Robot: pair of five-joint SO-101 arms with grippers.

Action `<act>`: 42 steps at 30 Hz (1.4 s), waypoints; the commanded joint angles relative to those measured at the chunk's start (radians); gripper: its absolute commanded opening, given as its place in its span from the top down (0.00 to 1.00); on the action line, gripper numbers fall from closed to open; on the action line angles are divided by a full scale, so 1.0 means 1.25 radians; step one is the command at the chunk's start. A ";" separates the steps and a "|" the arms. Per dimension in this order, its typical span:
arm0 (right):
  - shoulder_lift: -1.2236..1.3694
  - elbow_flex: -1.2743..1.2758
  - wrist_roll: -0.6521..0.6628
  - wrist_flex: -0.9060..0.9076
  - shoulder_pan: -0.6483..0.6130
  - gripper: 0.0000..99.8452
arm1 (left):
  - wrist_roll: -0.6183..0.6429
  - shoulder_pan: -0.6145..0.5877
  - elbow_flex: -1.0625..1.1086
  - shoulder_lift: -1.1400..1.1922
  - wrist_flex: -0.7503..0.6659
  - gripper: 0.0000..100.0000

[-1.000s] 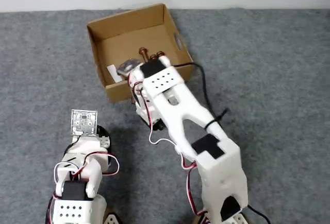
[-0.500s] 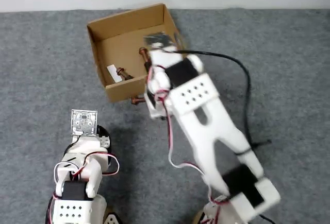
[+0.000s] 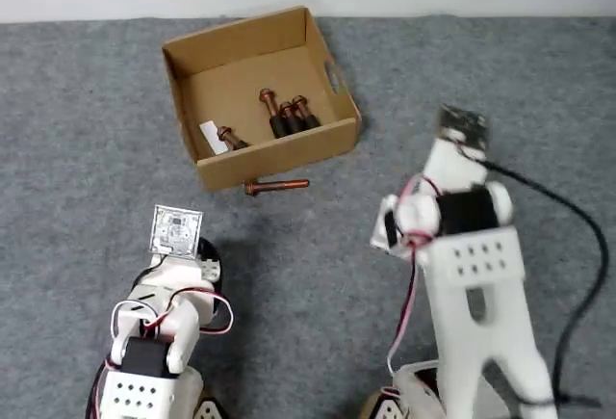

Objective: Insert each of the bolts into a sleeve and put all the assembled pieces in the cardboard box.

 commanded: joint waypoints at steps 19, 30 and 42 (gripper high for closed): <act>-0.879 0.535 0.155 -0.145 0.229 0.99 | -0.004 0.010 -0.181 0.000 0.032 1.00; -0.916 0.546 0.173 -0.152 0.226 0.99 | 0.128 0.090 -0.530 0.387 0.152 1.00; -0.918 0.554 0.174 -0.157 0.229 0.99 | 0.363 0.088 -0.908 0.998 0.152 1.00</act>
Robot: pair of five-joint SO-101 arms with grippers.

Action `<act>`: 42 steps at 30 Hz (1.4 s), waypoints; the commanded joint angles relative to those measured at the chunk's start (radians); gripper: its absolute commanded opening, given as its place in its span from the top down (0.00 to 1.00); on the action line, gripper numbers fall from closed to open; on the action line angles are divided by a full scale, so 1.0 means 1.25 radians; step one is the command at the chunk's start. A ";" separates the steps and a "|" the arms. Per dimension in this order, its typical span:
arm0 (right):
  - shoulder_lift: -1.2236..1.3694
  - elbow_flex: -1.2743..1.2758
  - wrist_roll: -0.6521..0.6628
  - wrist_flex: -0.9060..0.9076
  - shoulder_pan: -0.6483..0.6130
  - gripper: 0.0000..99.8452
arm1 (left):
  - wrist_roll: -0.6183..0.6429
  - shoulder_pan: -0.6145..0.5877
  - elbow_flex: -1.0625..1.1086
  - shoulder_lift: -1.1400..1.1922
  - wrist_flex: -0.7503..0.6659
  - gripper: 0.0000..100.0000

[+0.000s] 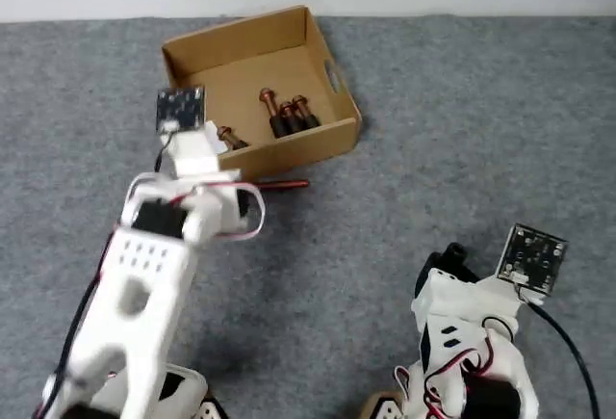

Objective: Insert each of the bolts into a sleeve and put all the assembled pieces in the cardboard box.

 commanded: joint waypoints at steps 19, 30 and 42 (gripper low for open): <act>-0.002 -0.004 0.009 -0.026 0.007 0.99 | 0.309 0.048 -0.605 0.642 0.247 0.86; -0.002 -0.004 0.009 -0.026 0.007 0.99 | 0.334 0.043 -0.794 0.838 0.276 0.86; -0.002 -0.004 0.009 -0.026 0.006 0.99 | 0.349 0.039 -0.865 0.938 0.277 0.86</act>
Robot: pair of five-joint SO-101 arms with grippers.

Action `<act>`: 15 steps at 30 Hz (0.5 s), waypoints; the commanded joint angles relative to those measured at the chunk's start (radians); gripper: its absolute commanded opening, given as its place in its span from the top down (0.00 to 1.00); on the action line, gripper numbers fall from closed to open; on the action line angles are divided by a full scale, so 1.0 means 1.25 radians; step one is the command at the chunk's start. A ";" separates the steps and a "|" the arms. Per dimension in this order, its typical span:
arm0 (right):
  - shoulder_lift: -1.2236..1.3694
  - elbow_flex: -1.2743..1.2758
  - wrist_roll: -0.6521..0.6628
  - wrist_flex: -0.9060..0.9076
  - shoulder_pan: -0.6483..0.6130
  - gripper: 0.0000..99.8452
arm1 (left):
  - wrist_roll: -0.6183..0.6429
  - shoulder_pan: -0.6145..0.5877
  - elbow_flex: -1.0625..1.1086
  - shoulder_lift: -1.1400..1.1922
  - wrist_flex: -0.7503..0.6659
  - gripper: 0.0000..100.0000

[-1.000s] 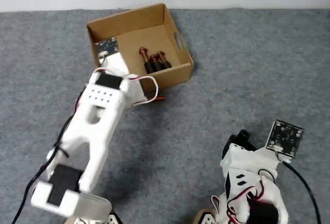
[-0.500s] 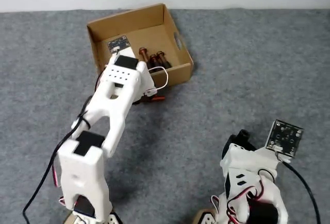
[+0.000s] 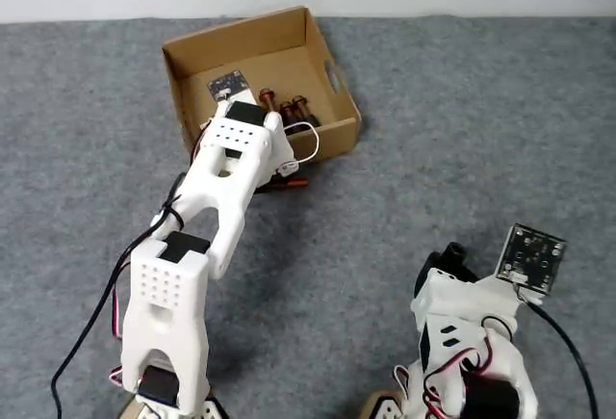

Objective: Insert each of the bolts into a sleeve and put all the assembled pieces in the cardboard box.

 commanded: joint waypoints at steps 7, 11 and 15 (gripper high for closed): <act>-0.001 -0.004 0.009 -0.026 0.003 0.99 | 0.020 -0.043 -0.025 0.001 0.038 0.71; -0.001 -0.004 0.009 -0.026 0.003 0.99 | 0.022 -0.039 -0.026 0.027 0.096 0.69; -0.001 -0.004 0.009 -0.026 0.003 0.99 | 0.038 -0.056 -0.028 0.082 0.114 0.69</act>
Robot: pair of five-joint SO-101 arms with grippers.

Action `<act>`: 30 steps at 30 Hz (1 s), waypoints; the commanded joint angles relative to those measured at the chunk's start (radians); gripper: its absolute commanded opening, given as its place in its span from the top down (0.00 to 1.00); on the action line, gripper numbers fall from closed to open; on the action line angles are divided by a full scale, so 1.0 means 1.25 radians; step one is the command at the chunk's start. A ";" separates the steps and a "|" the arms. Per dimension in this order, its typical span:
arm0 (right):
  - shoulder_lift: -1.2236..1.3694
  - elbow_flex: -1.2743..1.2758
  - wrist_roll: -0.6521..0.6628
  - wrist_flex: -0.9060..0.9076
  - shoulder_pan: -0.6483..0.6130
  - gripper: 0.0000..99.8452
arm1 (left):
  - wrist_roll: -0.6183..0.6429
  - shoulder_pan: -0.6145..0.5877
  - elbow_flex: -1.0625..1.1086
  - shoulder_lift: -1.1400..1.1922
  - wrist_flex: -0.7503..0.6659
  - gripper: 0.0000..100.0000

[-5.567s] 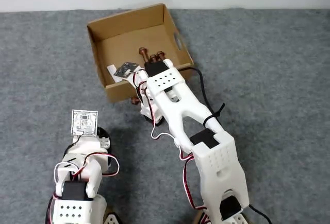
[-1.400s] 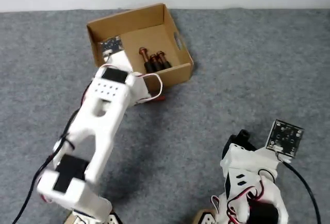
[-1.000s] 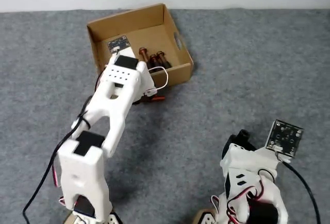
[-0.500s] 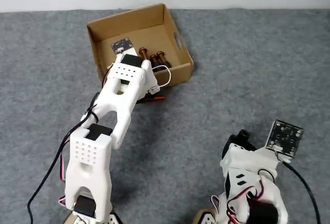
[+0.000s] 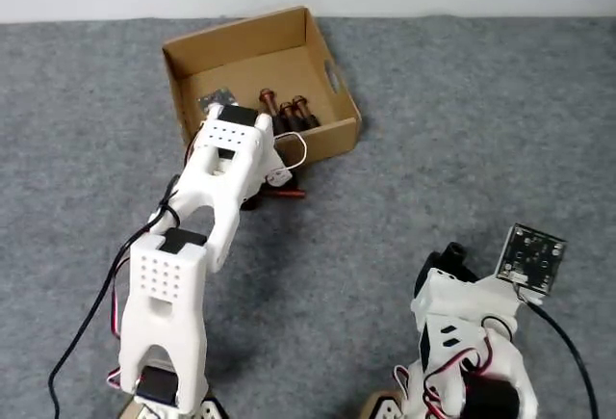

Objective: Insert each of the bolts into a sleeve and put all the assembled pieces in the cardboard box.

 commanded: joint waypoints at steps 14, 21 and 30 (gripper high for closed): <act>-0.001 -0.004 0.009 -0.026 0.006 0.99 | 0.025 -0.031 -0.196 0.114 0.220 0.99; -0.001 -0.004 0.009 -0.026 0.006 0.99 | -0.021 -0.025 -0.197 0.082 0.220 0.99; -0.001 -0.004 0.009 -0.026 0.003 0.99 | -0.075 -0.042 -0.195 0.061 0.218 0.91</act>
